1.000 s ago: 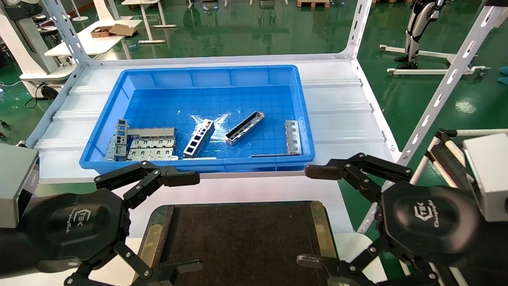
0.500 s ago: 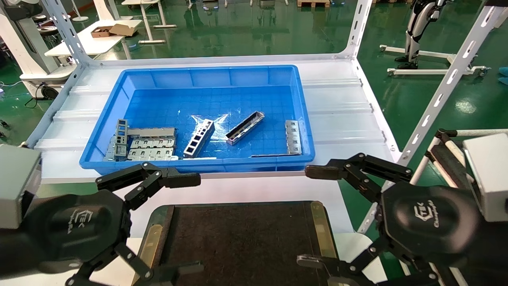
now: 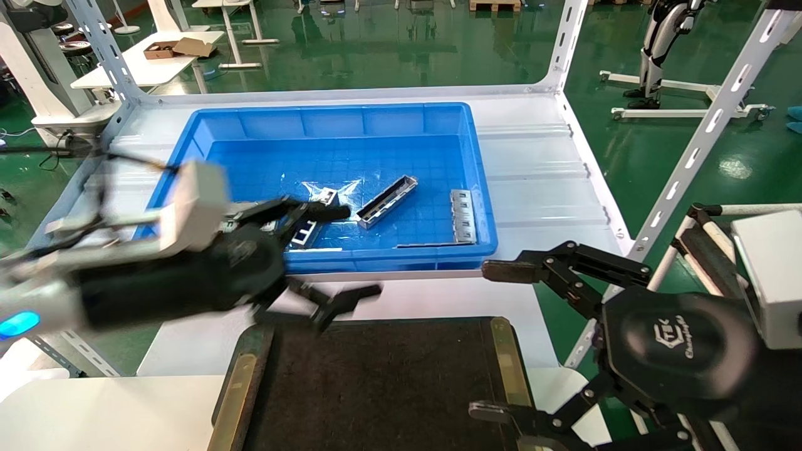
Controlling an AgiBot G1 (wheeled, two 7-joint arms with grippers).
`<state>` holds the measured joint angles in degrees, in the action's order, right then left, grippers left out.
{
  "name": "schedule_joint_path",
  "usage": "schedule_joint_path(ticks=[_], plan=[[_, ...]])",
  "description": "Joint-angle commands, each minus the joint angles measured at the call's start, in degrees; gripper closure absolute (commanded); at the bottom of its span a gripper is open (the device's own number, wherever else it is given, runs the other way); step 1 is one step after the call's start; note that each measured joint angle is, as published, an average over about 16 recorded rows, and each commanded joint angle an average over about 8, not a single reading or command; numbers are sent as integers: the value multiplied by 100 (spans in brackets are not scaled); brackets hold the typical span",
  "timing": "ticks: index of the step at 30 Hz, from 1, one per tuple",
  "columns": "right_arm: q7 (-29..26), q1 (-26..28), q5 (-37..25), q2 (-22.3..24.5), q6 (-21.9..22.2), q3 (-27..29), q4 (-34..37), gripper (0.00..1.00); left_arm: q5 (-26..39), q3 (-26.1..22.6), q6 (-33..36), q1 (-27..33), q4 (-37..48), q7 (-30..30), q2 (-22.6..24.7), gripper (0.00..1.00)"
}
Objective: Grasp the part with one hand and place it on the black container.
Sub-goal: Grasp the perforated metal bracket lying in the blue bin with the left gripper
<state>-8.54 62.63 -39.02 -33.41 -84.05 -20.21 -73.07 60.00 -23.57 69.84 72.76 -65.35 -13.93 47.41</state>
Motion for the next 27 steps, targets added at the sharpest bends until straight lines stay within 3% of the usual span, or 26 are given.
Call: schedule_joint_path(ticks=[1,14,21,22,27], plan=[[0,0,0,0,0,0,0,0,326,-148,-214,207,171,-17,233,0],[1,0,1,0,0,-1,0,0,1645,-719,-2034,1540,3210,443,2348,0],[1,1,1,1,1,-2,0,1,1828,-861,-2670,1830,4464,957,2979,1],[1,1,1,1,1,-2,0,9,1817,-890,-2741,1840,4557,1007,3018,7],[1,1,2,1,1,-3,0,72,1671,-1102,-3057,1821,4743,1095,3094,69]])
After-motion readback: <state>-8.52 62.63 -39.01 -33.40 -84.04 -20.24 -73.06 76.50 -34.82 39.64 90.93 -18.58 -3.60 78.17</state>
